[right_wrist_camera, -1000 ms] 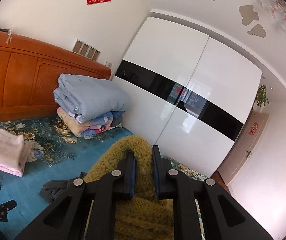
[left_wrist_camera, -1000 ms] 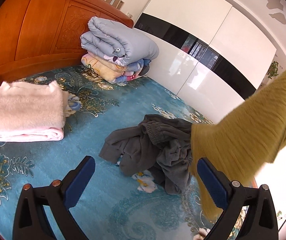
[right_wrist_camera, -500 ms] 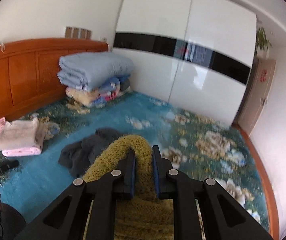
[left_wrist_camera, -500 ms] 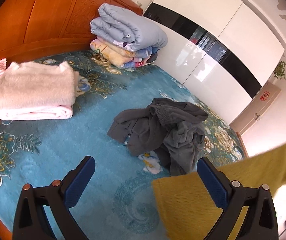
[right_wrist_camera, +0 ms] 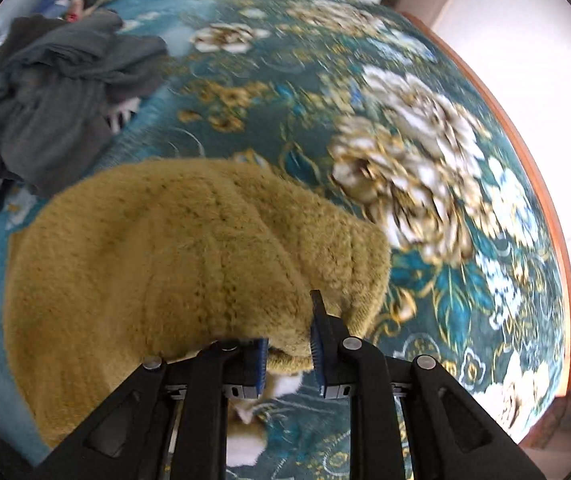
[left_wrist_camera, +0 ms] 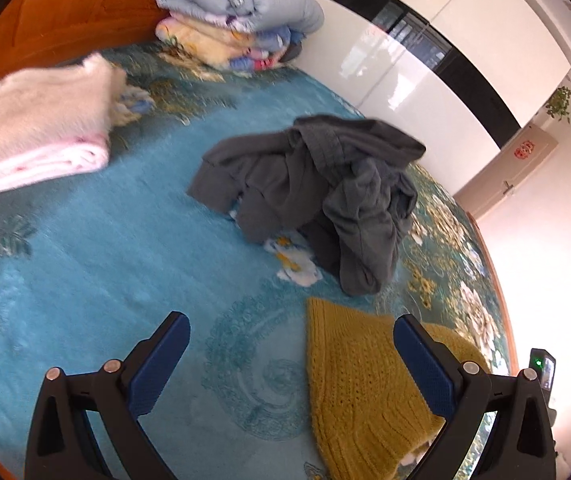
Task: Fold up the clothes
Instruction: 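Lay the sweater flat on the bed cover with the right gripper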
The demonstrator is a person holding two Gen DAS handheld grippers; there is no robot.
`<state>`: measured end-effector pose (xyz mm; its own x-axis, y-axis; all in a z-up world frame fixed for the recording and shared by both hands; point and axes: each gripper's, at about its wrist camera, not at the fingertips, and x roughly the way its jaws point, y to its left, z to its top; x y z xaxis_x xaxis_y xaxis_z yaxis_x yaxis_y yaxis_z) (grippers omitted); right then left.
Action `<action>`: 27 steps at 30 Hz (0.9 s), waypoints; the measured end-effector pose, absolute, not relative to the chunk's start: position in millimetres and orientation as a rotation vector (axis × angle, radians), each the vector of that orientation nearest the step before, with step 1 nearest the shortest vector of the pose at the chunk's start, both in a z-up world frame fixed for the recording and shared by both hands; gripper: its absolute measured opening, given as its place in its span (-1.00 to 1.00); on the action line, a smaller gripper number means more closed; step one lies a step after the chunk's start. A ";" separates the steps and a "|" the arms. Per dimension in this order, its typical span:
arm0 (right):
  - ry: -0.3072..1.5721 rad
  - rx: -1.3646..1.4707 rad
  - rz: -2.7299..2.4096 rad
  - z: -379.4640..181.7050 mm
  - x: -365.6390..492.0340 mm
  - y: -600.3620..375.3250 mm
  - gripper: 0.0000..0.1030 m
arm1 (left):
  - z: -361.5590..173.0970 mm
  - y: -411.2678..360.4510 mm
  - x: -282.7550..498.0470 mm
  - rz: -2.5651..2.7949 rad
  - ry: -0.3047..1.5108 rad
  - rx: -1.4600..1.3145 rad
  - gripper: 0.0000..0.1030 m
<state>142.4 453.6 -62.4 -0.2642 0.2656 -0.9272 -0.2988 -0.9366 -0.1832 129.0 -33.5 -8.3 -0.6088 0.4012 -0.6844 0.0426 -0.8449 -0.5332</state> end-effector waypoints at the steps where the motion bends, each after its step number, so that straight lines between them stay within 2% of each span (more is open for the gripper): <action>1: 0.055 -1.656 2.212 -67.5 144.9 459.2 -0.56 | -10.0 -30.6 123.6 2.508 -0.757 -1.275 1.00; 4: 0.015 -1.679 2.139 -61.8 161.0 454.4 -0.39 | -14.7 -22.0 107.8 2.437 -0.741 -1.297 1.00; 7: 0.006 -1.654 2.102 -52.3 175.9 449.2 -0.05 | -9.0 -15.5 96.9 2.398 -0.644 -1.300 1.00; 8: 0.027 -1.630 2.102 -48.2 180.9 448.6 0.00 | -7.3 -15.5 95.9 2.401 -0.607 -1.304 1.00; 13: 0.201 -1.577 2.153 -46.9 196.7 439.7 0.01 | 5.6 -26.8 107.4 2.452 -0.494 -1.355 1.00; 18: 0.295 -1.562 2.242 -53.1 203.2 442.9 0.02 | 23.2 -21.6 128.6 2.519 -0.434 -1.330 1.00; 21: 0.340 -1.563 2.283 -58.3 206.2 452.1 0.02 | 19.9 -11.5 148.1 2.533 -0.506 -1.333 1.00; 27: 0.434 -1.562 2.365 -68.6 212.3 470.5 0.02 | -12.6 27.3 160.3 2.396 -0.545 -1.609 1.00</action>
